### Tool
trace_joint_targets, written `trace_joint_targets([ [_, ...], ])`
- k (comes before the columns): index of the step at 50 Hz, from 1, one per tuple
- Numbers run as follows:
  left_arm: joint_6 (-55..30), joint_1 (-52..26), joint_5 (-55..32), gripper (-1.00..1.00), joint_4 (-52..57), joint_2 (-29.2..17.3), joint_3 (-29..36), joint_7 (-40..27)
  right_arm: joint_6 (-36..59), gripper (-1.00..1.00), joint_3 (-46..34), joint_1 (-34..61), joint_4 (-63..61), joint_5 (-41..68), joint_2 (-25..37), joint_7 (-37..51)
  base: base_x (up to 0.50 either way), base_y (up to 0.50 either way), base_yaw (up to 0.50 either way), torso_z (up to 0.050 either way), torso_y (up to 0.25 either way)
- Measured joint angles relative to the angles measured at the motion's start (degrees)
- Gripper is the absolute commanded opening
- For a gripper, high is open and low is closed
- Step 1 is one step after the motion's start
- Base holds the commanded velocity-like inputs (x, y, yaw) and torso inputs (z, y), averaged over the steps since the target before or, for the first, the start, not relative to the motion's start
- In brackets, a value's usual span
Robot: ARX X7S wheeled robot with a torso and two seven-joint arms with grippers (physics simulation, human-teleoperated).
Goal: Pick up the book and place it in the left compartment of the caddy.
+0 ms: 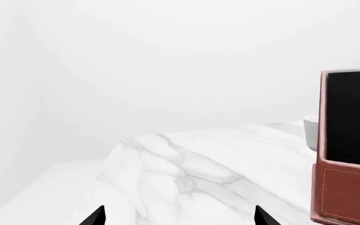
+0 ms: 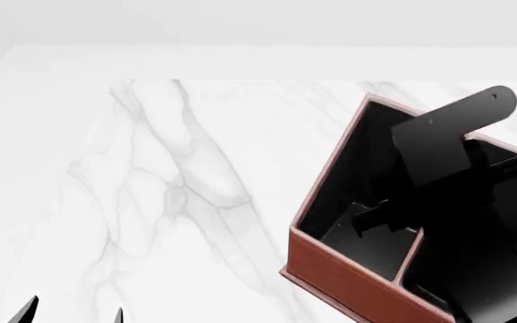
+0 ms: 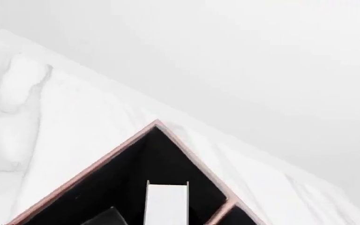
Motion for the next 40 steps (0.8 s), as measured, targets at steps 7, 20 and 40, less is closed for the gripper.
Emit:
trace_joint_targets([
  [7, 0.0, -0.1, -0.1, 1.0, 0.0, 0.0, 0.1, 0.0, -3.8, -1.0, 0.9, 0.3, 4.5, -0.1, -2.6, -0.5, 0.0, 0.0, 0.0, 0.0, 0.002],
  [20, 0.1, -0.2, -0.2, 1.0, -0.3, 0.0, 0.2, 0.0, -10.3, -1.0, 2.3, 2.0, 13.9, -0.6, -7.0, -2.2, 0.0, 0.0, 0.0, 0.002, 0.002],
  [40, 0.2, -0.4, -0.3, 1.0, -0.4, -0.1, 0.4, -0.1, -20.6, -1.0, 3.5, 6.4, 34.1, -2.1, -14.4, -6.2, 0.0, 0.0, 0.0, 0.0, 0.002],
])
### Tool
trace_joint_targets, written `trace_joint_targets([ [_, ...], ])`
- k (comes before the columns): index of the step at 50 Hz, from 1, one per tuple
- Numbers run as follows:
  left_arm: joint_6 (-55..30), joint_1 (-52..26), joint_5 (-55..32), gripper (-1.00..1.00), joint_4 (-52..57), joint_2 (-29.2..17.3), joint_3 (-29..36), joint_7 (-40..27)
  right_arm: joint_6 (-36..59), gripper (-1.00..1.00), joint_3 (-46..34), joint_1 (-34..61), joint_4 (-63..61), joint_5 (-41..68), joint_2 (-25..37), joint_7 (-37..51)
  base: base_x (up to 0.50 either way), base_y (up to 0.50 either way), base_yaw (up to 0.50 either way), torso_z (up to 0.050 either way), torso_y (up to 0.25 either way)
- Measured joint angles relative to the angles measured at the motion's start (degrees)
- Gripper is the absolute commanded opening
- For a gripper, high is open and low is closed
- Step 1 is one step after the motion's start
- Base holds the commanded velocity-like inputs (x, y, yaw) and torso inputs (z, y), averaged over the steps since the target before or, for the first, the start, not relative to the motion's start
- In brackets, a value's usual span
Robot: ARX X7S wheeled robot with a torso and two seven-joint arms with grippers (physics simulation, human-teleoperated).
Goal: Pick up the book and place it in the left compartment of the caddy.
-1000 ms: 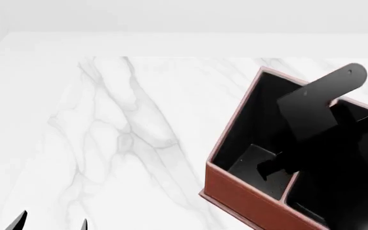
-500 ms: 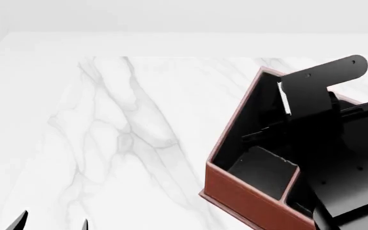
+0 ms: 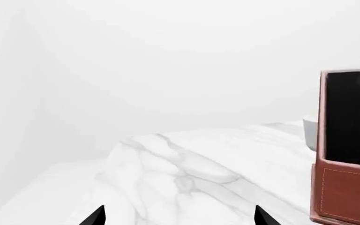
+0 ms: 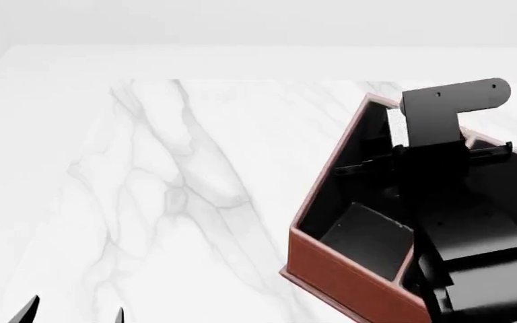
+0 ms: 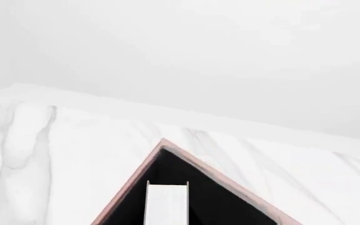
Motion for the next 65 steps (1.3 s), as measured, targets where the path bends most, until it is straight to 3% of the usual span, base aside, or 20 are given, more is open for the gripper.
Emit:
trace_joint_targets([
  [43, 0.3, 0.0, 0.1, 1.0, 0.1, -0.3, 0.5, -0.4, -18.0, -1.0, 7.9, 12.3, 41.7, 2.8, -12.0, -4.6, 0.0, 0.0, 0.0, 0.0, 0.002],
  [56, 0.0, 0.1, -0.1, 1.0, 0.5, -0.5, 0.6, -0.5, -19.7, -1.0, 9.5, 14.0, 47.3, -0.7, -14.0, -0.8, 0.0, 0.0, 0.0, 0.0, 0.002],
  [65, -2.0, 0.0, -0.6, 1.0, 2.8, -1.2, 0.6, -0.9, -18.7, -1.0, 14.8, 14.5, 47.4, -6.8, -15.9, -0.7, 0.0, 0.0, 0.0, 0.0, 0.001],
])
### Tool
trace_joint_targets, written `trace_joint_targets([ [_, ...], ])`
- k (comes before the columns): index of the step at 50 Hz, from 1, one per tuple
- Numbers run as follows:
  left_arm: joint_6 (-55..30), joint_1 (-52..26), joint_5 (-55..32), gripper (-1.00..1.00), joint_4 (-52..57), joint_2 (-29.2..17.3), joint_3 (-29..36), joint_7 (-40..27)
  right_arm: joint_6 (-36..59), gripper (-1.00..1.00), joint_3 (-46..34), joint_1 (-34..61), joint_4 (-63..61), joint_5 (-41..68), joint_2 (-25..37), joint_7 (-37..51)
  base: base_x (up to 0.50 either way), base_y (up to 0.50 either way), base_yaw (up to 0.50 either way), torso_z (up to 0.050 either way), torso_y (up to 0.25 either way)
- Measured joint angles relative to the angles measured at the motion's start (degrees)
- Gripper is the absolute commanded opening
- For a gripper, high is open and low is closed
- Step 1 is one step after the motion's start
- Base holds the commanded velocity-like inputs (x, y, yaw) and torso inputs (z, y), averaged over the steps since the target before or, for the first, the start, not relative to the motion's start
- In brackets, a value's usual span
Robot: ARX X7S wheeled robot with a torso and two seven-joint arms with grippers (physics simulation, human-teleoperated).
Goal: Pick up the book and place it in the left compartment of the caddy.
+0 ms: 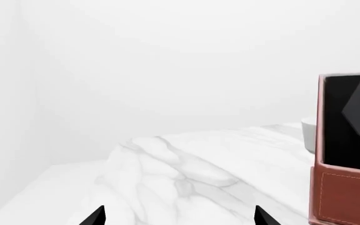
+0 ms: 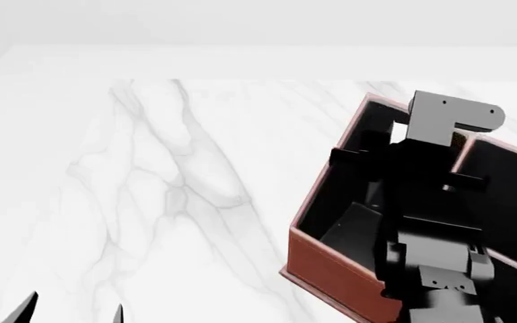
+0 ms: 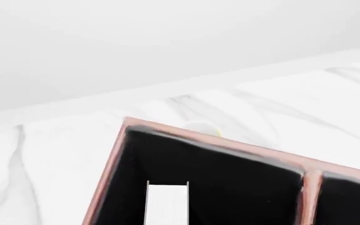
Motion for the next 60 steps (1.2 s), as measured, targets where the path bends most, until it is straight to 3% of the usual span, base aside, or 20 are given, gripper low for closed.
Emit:
trace_joint_targets([
  [29, -1.3, -0.1, -0.5, 1.0, 1.7, -0.7, 0.2, -0.5, 2.4, -1.0, 19.5, -1.9, 0.0, -17.4, -2.9, 1.2, 0.0, 0.0, 0.0, 0.0, 0.001],
  [60, 0.2, -0.2, -0.3, 1.0, 0.0, -0.4, 0.7, -0.5, 8.7, -1.0, 22.6, -2.3, 0.0, -20.9, -3.4, 2.3, 0.0, 0.0, 0.0, 0.0, 0.001],
])
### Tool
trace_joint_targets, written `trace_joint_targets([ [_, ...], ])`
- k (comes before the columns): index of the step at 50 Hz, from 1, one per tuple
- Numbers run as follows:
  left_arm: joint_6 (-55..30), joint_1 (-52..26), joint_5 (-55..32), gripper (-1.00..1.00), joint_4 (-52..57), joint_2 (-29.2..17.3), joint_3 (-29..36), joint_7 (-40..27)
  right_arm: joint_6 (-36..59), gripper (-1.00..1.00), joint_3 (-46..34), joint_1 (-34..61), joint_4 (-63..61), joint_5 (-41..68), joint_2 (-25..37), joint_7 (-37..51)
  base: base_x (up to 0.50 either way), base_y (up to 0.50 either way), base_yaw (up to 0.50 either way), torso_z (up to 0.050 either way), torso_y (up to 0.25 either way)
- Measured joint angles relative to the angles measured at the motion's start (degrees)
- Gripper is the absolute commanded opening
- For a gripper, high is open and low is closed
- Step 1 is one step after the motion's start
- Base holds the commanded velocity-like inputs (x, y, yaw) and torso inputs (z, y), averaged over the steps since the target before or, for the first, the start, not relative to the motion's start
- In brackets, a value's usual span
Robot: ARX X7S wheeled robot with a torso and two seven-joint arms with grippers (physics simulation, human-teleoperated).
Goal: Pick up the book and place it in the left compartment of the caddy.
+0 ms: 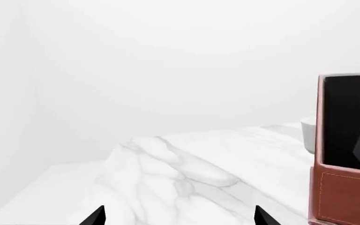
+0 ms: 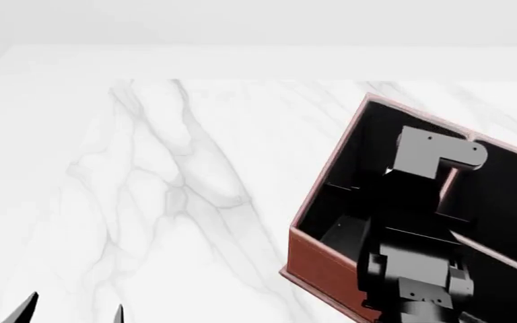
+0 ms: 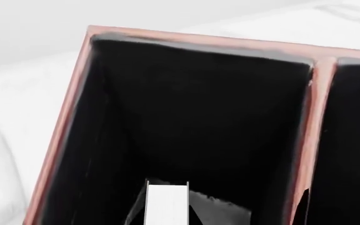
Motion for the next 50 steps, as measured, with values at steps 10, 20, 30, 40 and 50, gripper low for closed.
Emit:
trace_joint_targets([
  [10, -1.0, 0.0, -0.3, 1.0, 1.3, -0.4, 0.0, -0.3, 1.3, -1.0, -0.8, 0.1, 0.0, -0.2, -0.2, -0.3, 0.0, 0.0, 0.0, 0.001, 0.001],
  [20, -2.0, 0.0, -0.5, 1.0, 2.5, -0.8, 0.1, -0.6, 2.0, -1.0, -1.4, 0.2, 0.0, -0.1, -0.2, -0.3, 0.0, 0.0, 0.0, 0.0, 0.001],
  [30, -0.2, 0.0, -0.1, 1.0, 0.6, -0.4, 0.3, -0.4, 2.4, -1.0, -1.9, 0.1, 0.0, -0.1, -0.2, -0.4, 0.0, 0.0, 0.0, 0.0, 0.002],
  [40, -0.2, 0.0, -0.1, 1.0, 0.7, -0.5, 0.4, -0.5, 2.6, -1.0, -2.2, 0.2, 0.0, 0.0, -0.2, -0.5, 0.0, 0.0, 0.0, 0.0, 0.001],
  [50, -0.5, 0.0, -0.3, 1.0, 1.2, -0.7, 0.6, -0.6, 2.5, 1.0, -2.5, 0.7, 0.0, -0.5, -0.2, -1.2, 0.0, 0.0, 0.0, 0.0, 0.0],
])
